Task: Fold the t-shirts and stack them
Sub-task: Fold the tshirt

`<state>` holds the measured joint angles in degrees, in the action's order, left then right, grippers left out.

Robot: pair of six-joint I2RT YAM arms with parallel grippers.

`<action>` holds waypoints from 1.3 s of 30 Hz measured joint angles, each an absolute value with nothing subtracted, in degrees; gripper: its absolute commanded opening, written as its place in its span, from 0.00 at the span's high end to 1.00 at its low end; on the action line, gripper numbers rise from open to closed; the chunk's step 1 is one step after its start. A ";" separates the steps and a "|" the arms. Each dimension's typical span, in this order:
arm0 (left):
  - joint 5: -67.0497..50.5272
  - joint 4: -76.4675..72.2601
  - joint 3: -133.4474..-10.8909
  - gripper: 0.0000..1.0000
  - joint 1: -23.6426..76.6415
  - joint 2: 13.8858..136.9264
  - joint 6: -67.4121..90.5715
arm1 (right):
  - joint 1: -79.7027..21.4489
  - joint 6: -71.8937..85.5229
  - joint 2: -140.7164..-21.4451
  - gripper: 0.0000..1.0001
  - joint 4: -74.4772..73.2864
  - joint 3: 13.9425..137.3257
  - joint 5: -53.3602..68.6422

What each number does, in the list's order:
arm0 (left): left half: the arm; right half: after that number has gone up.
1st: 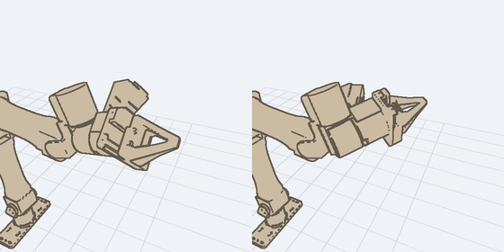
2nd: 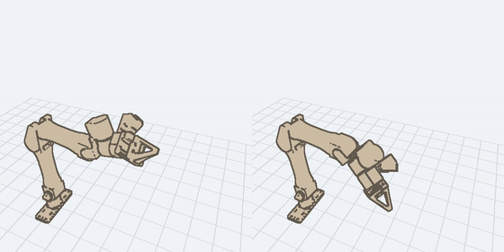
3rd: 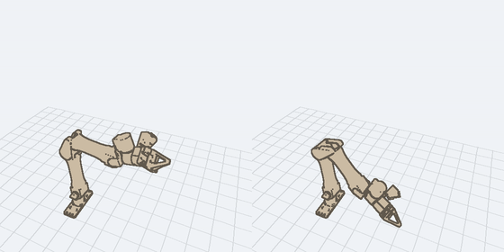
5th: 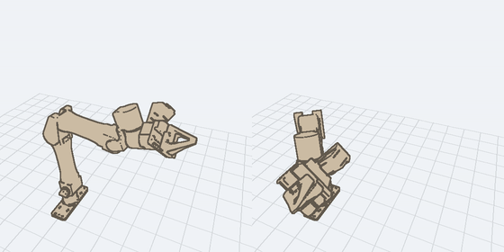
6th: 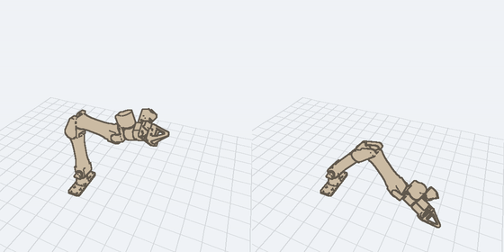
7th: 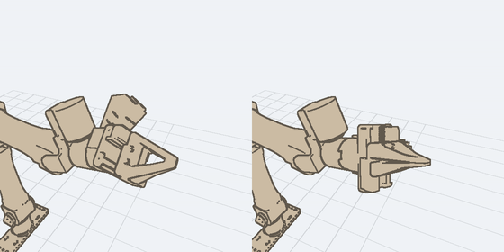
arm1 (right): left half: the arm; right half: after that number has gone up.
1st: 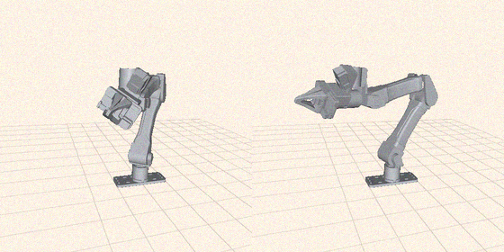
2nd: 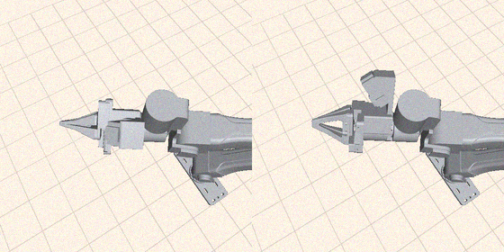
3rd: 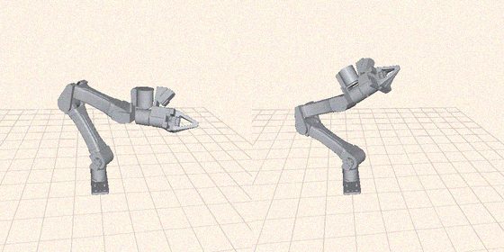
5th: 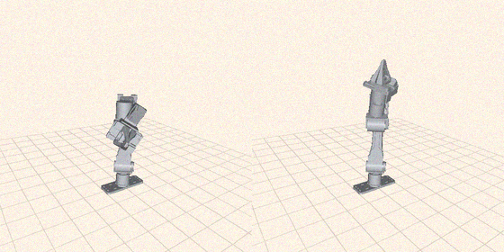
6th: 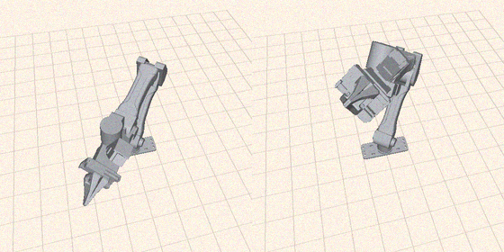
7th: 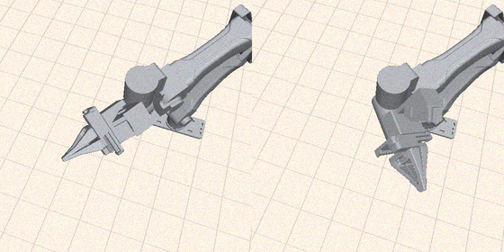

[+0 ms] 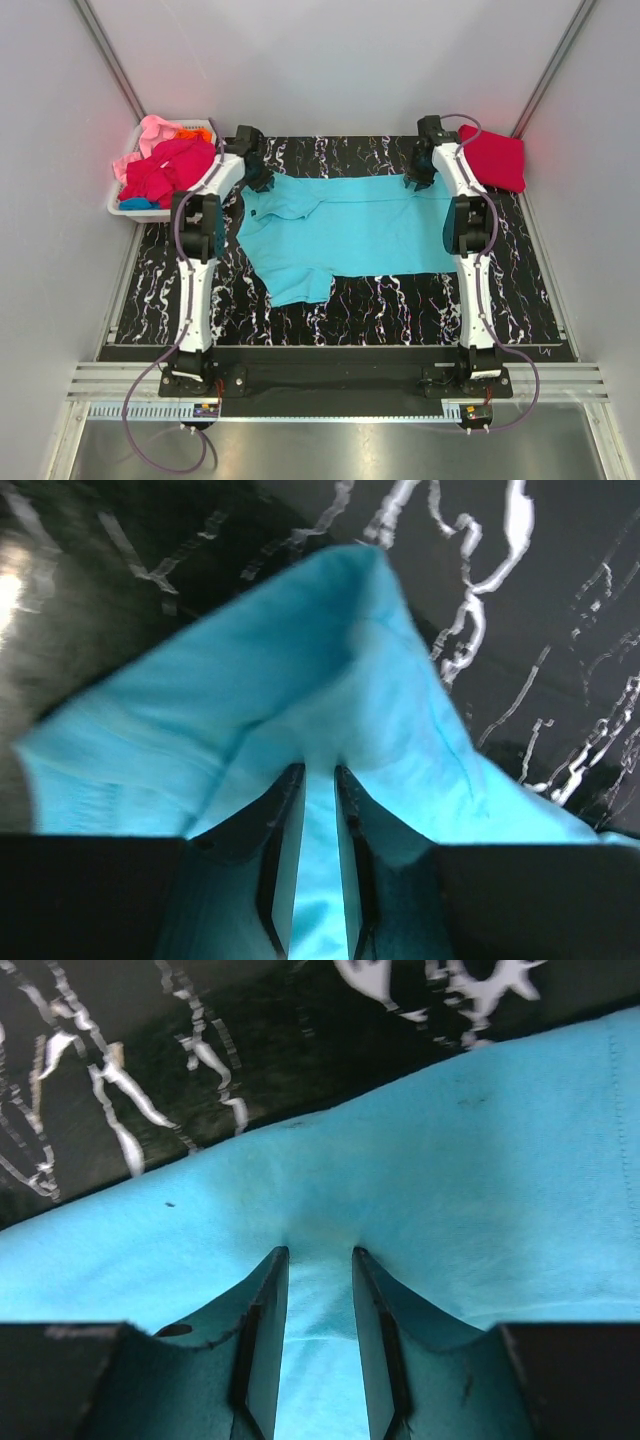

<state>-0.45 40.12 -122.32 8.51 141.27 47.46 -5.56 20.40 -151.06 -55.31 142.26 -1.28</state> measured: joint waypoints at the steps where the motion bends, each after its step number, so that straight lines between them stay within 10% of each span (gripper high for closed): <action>1: -0.27 39.03 -120.49 0.74 8.14 140.14 47.31 | -5.23 20.43 -150.91 0.61 -55.33 141.97 -1.72; 7: 3.88 32.01 -103.09 0.71 5.39 125.99 43.53 | -2.66 20.34 -145.97 0.56 -56.05 134.56 -7.11; 15: 4.97 24.03 -87.88 0.71 5.39 101.73 40.95 | 0.40 19.94 -127.09 0.00 -50.74 113.71 -10.50; 27: -1.87 20.60 -39.79 0.77 16.08 75.59 50.02 | -0.34 22.63 -94.74 0.08 -36.82 66.32 -5.67; 39: -1.74 17.02 -25.61 0.76 27.42 64.69 61.32 | -2.74 26.48 -77.23 0.13 -30.76 49.82 0.12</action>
<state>-1.74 17.02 -25.61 27.42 64.69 61.32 -2.74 26.48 -77.23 -30.76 49.82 0.12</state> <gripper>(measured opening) 0.231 0.868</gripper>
